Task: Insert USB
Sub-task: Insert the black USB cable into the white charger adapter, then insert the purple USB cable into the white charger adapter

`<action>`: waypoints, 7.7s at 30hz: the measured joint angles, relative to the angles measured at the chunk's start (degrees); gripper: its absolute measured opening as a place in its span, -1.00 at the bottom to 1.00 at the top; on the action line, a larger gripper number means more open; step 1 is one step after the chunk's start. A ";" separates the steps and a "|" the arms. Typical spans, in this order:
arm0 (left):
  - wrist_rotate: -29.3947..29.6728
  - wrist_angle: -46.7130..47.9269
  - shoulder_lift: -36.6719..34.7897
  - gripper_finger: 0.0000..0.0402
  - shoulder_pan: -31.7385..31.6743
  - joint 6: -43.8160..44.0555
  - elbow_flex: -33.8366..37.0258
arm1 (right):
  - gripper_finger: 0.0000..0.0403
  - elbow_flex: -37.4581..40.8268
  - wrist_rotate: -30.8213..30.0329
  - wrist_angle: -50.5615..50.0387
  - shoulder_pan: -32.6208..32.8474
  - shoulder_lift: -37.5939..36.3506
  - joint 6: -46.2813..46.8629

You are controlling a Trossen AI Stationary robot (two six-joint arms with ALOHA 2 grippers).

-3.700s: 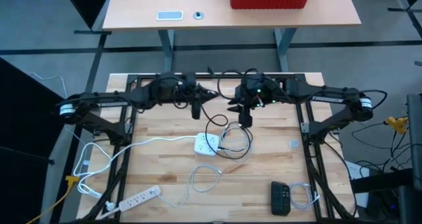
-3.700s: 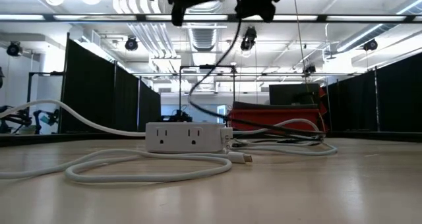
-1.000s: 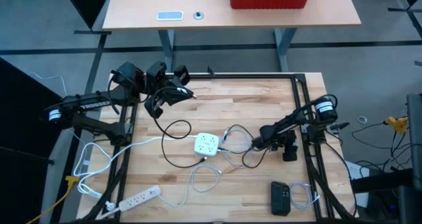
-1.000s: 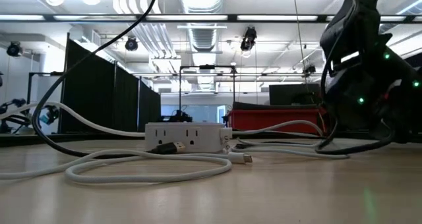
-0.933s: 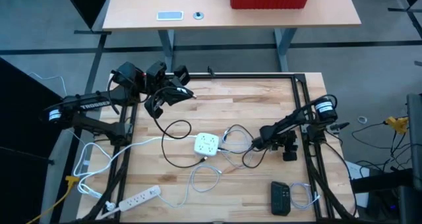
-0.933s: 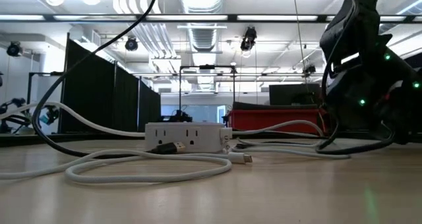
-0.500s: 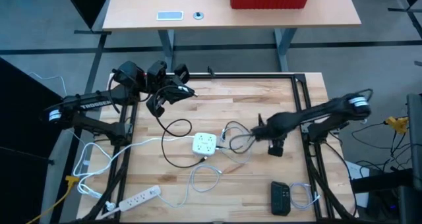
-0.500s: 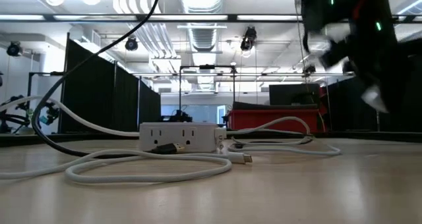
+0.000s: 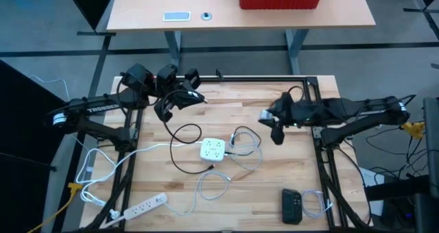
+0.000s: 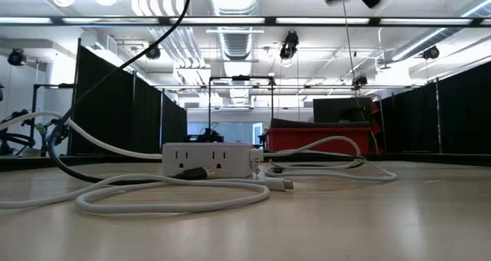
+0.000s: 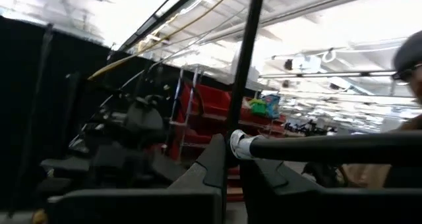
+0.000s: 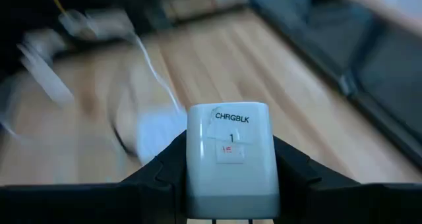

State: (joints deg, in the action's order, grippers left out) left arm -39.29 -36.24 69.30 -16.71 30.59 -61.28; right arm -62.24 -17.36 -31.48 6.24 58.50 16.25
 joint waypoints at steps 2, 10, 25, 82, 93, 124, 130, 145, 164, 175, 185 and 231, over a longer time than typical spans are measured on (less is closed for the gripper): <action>-0.72 -0.83 -0.02 -0.96 0.00 0.43 0.00 | -0.39 -0.04 1.94 6.15 -0.05 0.19 -2.81; -0.54 -0.82 0.00 -0.96 -0.04 0.46 0.00 | -0.39 -0.26 12.70 19.78 -1.89 4.03 -5.37; -1.86 9.14 -0.02 -0.96 0.00 -13.76 0.00 | -0.39 -0.28 36.39 41.74 -4.64 9.89 -0.45; -1.72 -5.41 7.25 -0.97 -2.36 -13.95 0.02 | -0.39 -20.25 13.70 12.15 -9.14 20.19 -2.34; -8.40 -10.38 7.43 -0.97 -3.02 -27.86 0.02 | -0.39 -20.87 39.67 31.47 -11.54 21.88 16.86; -9.35 2.71 7.45 -0.97 -1.25 -45.12 0.02 | -0.39 -20.74 47.73 29.11 -12.63 26.77 33.73; -9.93 4.35 6.86 -0.97 -1.25 -45.21 0.02 | -0.39 -20.74 46.66 29.12 -12.61 26.66 34.21; -10.34 6.56 6.80 -0.97 -1.22 -48.98 0.00 | -0.39 -20.74 45.85 30.79 -11.47 26.77 37.77; -11.67 17.69 7.06 -0.97 0.10 -52.64 -0.11 | -0.39 -20.74 44.90 30.75 -11.76 30.03 42.26; -10.54 17.85 7.06 -0.91 0.39 -48.78 -0.09 | -0.39 -20.74 43.45 30.88 -12.04 29.98 38.27; -3.16 18.07 6.67 -0.29 0.04 -34.53 -0.05 | -0.39 -20.74 41.27 28.84 -12.79 27.80 35.30; 7.43 62.19 6.95 -0.47 -2.25 -36.54 4.52 | -0.39 -7.26 34.00 -46.43 21.83 11.62 70.51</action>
State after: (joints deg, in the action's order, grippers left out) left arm -31.86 25.96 76.25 -18.96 -5.95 -56.75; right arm -69.49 16.63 -77.90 28.07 70.12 86.76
